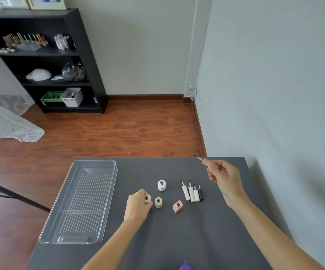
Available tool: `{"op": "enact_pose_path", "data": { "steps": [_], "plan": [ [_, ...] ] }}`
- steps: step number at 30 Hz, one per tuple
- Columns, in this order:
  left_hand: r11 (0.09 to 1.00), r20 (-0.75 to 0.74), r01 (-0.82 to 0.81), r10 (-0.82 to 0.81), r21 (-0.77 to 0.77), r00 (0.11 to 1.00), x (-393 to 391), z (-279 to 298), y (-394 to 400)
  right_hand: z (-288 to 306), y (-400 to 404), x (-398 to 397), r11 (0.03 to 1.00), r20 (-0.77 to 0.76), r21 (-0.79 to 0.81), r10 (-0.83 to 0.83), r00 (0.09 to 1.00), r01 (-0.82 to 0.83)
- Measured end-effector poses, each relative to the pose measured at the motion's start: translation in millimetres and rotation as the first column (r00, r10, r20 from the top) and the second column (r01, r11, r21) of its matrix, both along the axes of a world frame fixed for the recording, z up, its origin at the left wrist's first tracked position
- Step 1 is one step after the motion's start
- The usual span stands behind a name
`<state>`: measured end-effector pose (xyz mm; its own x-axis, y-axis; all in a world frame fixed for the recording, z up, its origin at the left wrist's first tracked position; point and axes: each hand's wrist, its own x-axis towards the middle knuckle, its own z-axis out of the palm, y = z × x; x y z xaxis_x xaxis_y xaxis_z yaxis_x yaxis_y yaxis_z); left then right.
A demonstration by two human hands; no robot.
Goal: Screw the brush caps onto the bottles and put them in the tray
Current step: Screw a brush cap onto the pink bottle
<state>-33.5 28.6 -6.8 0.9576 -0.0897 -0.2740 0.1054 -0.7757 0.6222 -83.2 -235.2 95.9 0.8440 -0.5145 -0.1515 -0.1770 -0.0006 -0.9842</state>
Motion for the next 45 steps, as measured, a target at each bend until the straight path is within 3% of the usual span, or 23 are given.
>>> {"op": "enact_pose_path", "data": {
  "steps": [11,29,32,35,38,41,45],
  "plan": [
    [0.985,-0.082,0.054,-0.041,0.162,0.996,4.5,-13.1,-12.1,-5.3,-1.9,0.4,1.000,-0.008,0.013,-0.007,1.000,0.007],
    [0.975,-0.074,0.133,-0.121,0.176,0.990,4.1,-7.9,-10.2,-10.8,-3.9,1.0,1.000,-0.030,0.010,0.007,1.000,-0.007],
    [0.974,-0.013,0.131,-0.131,0.183,0.991,-1.3,-6.6,-11.1,-10.9,-6.5,-1.0,1.000,-0.023,0.009,0.006,1.000,-0.006],
    [0.979,0.168,0.135,-0.161,0.153,0.973,-15.1,0.2,-13.5,-10.7,-7.4,-1.7,1.000,-0.015,0.007,0.003,1.000,-0.003],
    [0.944,0.276,0.314,-0.330,0.104,0.903,-35.2,1.5,-23.2,-11.0,-7.1,-0.9,1.000,-0.011,0.010,0.001,1.000,-0.001],
    [0.887,0.215,0.456,-0.460,0.072,0.861,-53.7,-4.8,-40.8,-12.3,-7.0,-1.3,1.000,-0.015,0.014,0.004,1.000,-0.003],
    [0.902,0.093,0.432,-0.431,0.004,0.898,-55.3,-13.4,-60.6,-12.5,-6.8,-3.9,1.000,-0.017,0.014,0.007,1.000,-0.007]
  ]
}}
